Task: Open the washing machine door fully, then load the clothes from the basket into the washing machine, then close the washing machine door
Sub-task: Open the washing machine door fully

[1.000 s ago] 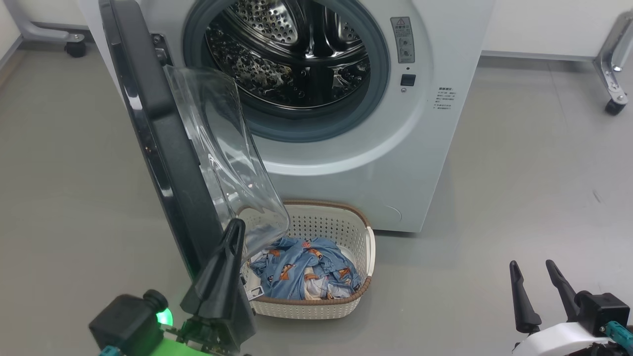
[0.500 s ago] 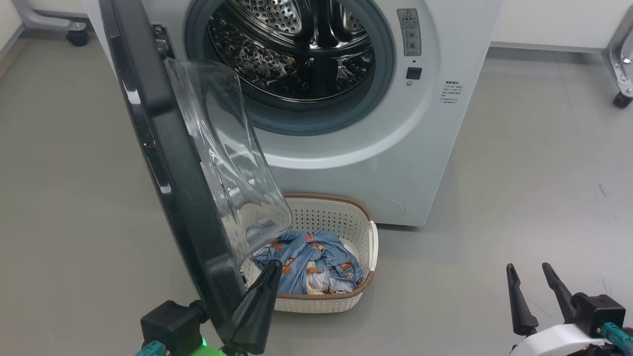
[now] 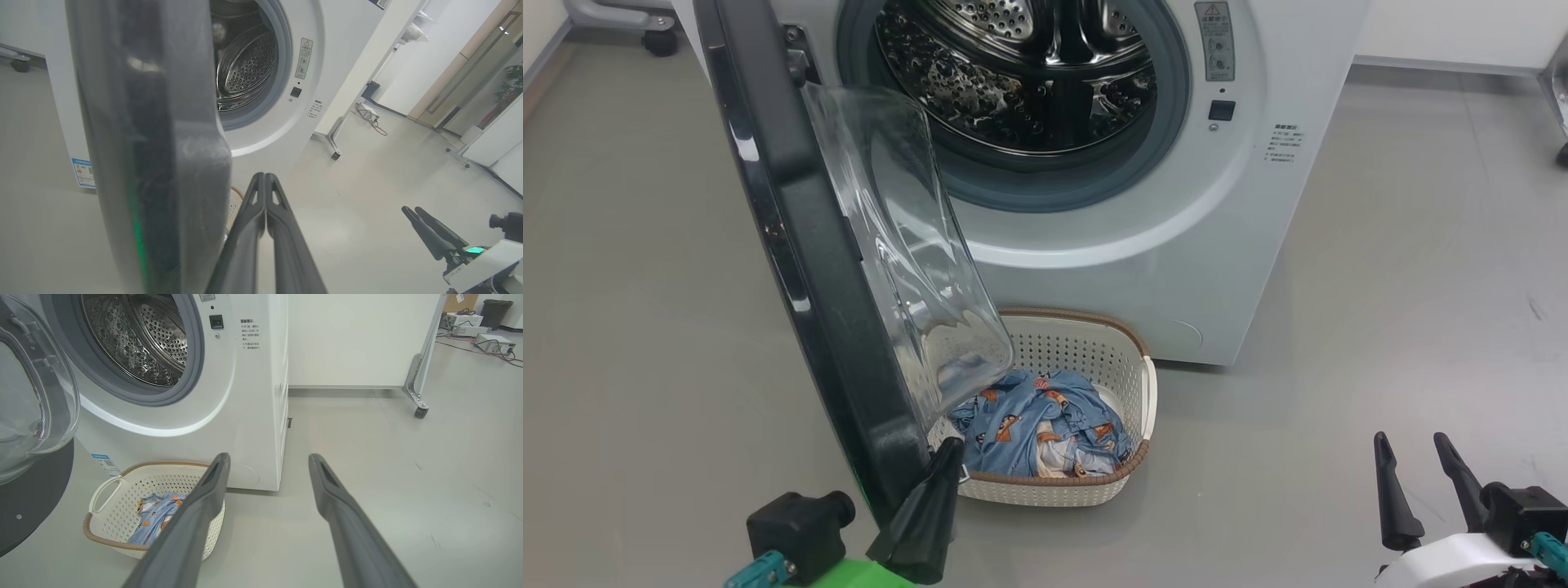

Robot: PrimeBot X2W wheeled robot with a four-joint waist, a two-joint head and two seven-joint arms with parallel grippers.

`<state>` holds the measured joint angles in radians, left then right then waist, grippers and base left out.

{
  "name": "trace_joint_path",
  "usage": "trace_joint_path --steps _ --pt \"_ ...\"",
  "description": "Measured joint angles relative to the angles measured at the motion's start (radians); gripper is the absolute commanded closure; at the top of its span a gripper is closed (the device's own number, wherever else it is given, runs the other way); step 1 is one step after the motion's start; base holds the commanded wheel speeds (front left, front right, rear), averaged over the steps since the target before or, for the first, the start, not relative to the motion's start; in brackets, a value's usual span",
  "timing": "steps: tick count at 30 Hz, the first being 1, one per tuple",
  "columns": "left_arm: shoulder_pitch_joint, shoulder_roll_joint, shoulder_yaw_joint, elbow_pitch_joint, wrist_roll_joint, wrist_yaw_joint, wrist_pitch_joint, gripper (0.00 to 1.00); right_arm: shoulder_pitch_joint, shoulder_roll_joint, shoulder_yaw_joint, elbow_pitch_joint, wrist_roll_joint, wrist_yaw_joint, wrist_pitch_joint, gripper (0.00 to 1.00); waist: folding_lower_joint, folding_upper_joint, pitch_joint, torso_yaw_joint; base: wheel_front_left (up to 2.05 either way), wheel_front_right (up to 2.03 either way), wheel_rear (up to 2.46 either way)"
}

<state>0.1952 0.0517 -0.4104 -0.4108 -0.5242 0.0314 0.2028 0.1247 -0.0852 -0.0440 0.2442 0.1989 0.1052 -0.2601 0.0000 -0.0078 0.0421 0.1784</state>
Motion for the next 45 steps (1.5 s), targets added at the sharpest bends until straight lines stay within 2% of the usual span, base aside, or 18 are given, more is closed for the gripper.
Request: trace_joint_path --steps 5,24,34,45 --pt "-0.003 0.000 0.029 0.025 0.010 0.030 -0.001 1.00 -0.007 0.006 -0.006 0.000 -0.007 0.007 0.000 0.00 0.0000 0.0000 0.010 0.019 0.00 0.00 0.00" --pt "-0.037 -0.002 0.055 0.077 0.010 0.052 -0.046 1.00 -0.014 0.008 -0.021 0.005 -0.024 0.009 0.000 0.00 0.0000 0.0000 0.030 0.124 0.00 0.00 0.00" --pt "-0.035 -0.003 0.199 0.115 0.012 0.080 -0.085 1.00 -0.015 0.007 -0.020 0.009 -0.034 0.017 0.000 0.00 0.0000 0.0000 0.041 0.186 0.00 0.00 0.00" --pt "-0.071 -0.008 0.369 0.217 0.011 0.081 -0.177 1.00 -0.026 0.002 0.001 0.021 -0.044 0.017 0.000 0.00 0.0000 0.0000 0.063 0.226 0.00 0.00 0.00"
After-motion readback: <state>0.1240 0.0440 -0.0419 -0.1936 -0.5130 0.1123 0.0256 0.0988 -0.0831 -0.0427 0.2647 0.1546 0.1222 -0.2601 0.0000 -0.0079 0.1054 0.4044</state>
